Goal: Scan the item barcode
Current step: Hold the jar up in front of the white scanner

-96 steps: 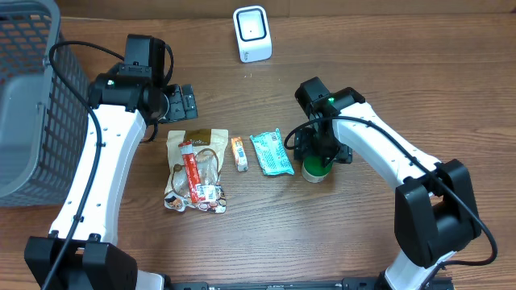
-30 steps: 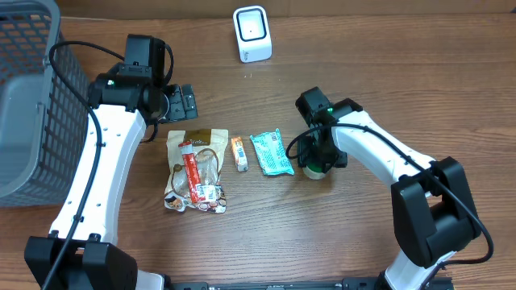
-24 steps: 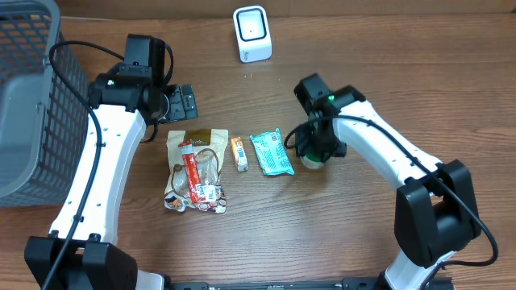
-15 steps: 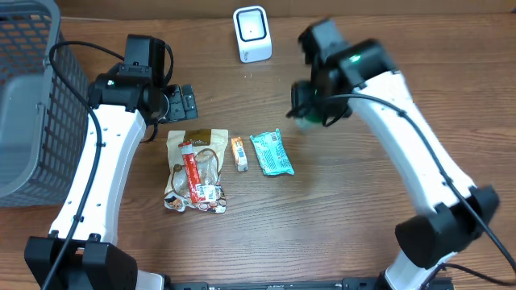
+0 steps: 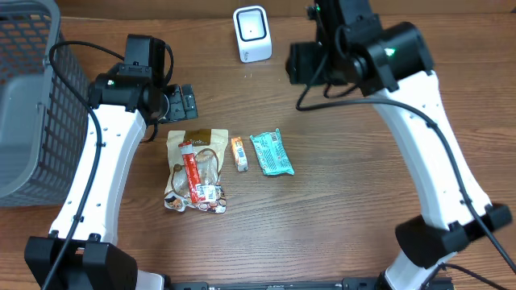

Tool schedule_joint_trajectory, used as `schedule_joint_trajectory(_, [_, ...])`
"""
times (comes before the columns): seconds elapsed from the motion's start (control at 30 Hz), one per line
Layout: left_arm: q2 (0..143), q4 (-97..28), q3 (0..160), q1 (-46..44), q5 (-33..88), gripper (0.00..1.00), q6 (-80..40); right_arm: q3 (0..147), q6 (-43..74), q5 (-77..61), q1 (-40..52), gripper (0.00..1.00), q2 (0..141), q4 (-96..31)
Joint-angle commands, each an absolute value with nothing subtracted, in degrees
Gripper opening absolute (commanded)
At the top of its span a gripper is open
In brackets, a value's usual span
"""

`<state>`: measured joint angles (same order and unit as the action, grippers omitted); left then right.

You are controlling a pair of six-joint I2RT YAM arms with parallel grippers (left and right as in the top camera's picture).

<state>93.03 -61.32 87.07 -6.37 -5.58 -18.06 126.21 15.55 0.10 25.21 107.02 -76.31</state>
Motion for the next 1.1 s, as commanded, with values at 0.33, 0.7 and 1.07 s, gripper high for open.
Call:
schedule_joint_trajectory(0.33, [93.36, -61.25, 88.12, -6.76, -5.28, 1.0, -18.85, 126.96, 8.8, -0.1, 25.06, 0.04, 118.45, -49.76])
schedule_joint_trajectory(0.7, [93.36, -61.25, 88.12, -6.72, -5.28, 1.0, -18.85, 126.76, 8.67, -0.08, 25.06, 0.04, 132.05, -24.53])
schedule_joint_trajectory(1.07, [93.36, -61.25, 88.12, -6.76, -5.28, 1.0, -18.85, 126.72, 8.69, 0.05, 25.02, 0.04, 146.39, -0.84])
